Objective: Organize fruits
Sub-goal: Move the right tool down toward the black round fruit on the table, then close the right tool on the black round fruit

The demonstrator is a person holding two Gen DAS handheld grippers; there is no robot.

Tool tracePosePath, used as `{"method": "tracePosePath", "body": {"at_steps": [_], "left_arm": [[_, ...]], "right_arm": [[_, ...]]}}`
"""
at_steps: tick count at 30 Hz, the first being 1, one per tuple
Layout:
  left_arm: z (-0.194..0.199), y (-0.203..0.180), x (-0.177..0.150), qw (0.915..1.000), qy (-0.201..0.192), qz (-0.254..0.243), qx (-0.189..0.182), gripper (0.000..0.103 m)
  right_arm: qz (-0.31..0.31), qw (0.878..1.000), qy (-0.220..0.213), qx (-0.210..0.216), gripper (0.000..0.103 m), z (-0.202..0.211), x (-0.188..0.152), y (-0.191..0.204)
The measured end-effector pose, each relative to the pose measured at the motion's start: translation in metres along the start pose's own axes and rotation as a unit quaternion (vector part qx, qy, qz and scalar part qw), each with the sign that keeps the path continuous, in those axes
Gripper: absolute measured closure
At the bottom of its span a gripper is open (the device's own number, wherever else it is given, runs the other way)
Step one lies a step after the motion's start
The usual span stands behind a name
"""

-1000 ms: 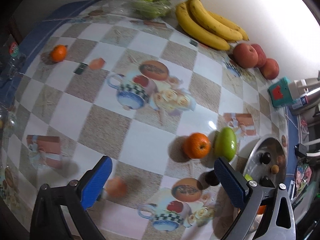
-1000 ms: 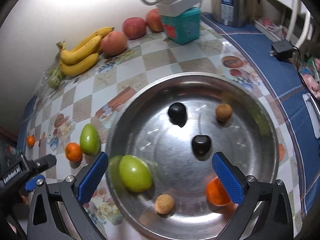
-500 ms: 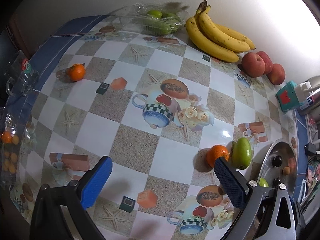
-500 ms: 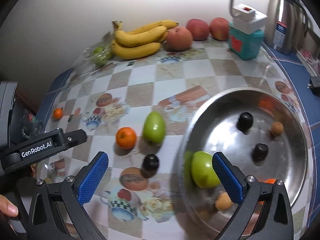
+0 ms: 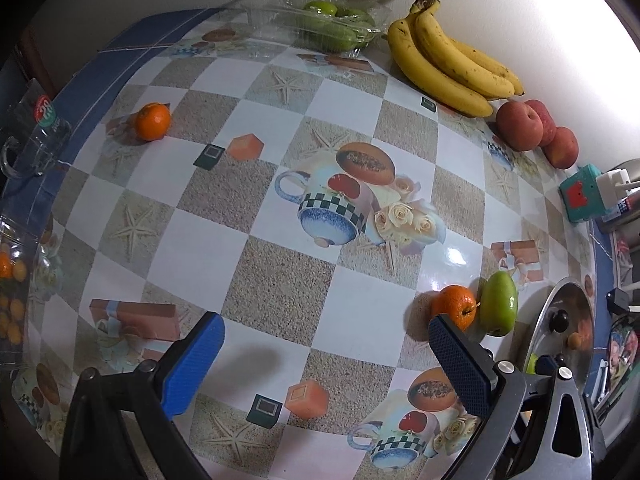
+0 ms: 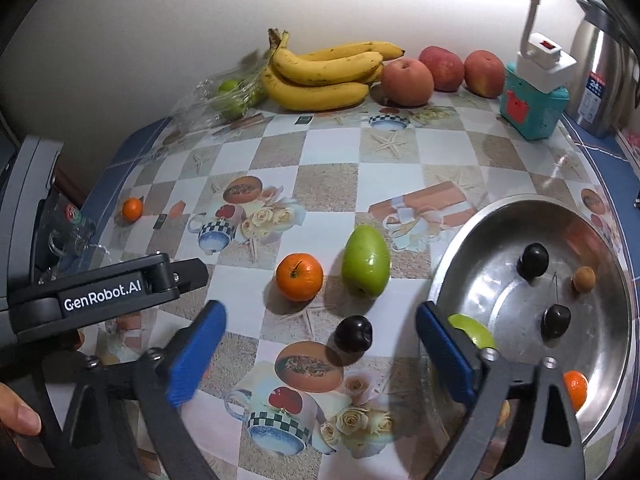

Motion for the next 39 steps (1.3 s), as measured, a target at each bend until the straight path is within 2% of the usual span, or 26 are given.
{"method": "tracePosePath", "body": {"at_steps": [3,5,9,11,13,22,39], "left_arm": [[0.000,0.001,0.000,1.0000,0.001,0.001,-0.001,0.000],[-0.003,0.001,0.000,1.0000,0.005,0.002,-0.001,0.000],[-0.010,-0.001,-0.001,0.9999,0.014,-0.003,0.002,0.000],[-0.017,-0.005,-0.002,0.9997,0.023,-0.009,0.002,0.000],[-0.021,-0.008,-0.004,0.9995,0.029,-0.014,0.002,0.000],[-0.033,-0.014,-0.007,0.9991,0.039,-0.016,0.011,0.000],[-0.034,-0.015,-0.008,0.9991,0.040,-0.012,0.005,0.000]], "right_arm": [[0.002,1.000,0.010,-0.005,0.017,-0.006,-0.002,0.001],[0.006,1.000,0.015,-0.011,0.026,-0.009,-0.003,0.002],[0.008,0.999,0.031,-0.023,0.032,-0.019,-0.006,0.001],[0.011,0.999,0.036,-0.027,0.039,-0.023,-0.007,0.001],[0.012,0.999,0.042,-0.030,0.039,-0.028,-0.007,0.000],[0.008,0.996,0.071,-0.051,0.052,-0.044,-0.012,-0.007],[0.012,0.996,0.072,-0.060,0.074,-0.048,-0.012,-0.009]]}}
Point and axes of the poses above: each gripper's, at about its wrist camera, not at the fingertips, and z roughly against the way its jaws point, y to its left, x to its top, the point moved 1 cm from there along -z, roughly the way its jaws point, and after that the axes turned 1 degree about -y, right-handed, at the moved point
